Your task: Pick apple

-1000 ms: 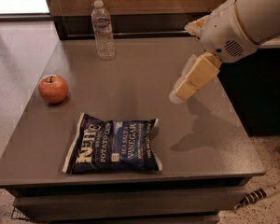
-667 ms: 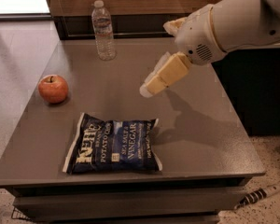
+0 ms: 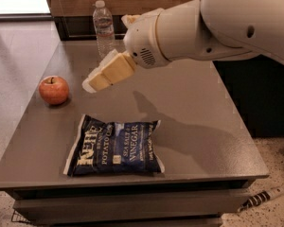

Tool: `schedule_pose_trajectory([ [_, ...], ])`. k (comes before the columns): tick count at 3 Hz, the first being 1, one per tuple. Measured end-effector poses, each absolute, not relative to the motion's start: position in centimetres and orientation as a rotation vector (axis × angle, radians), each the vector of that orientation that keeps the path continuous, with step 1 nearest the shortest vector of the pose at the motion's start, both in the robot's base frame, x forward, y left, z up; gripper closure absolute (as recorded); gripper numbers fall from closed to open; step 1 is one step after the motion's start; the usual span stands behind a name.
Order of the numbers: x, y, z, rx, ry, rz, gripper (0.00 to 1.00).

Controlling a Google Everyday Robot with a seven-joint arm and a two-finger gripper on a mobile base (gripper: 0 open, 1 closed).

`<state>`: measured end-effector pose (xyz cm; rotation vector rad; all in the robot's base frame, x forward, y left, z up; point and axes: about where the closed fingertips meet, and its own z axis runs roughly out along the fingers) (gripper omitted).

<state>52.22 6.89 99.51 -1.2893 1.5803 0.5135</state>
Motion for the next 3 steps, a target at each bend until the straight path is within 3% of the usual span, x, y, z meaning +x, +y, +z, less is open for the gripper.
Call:
schedule_pose_trajectory([
  [2, 53.5, 8.6, 97.8, -1.289, 1.596, 0.54, 0.0],
  [3, 55.1, 11.8, 94.4, -1.278, 1.605, 0.594, 0.0],
])
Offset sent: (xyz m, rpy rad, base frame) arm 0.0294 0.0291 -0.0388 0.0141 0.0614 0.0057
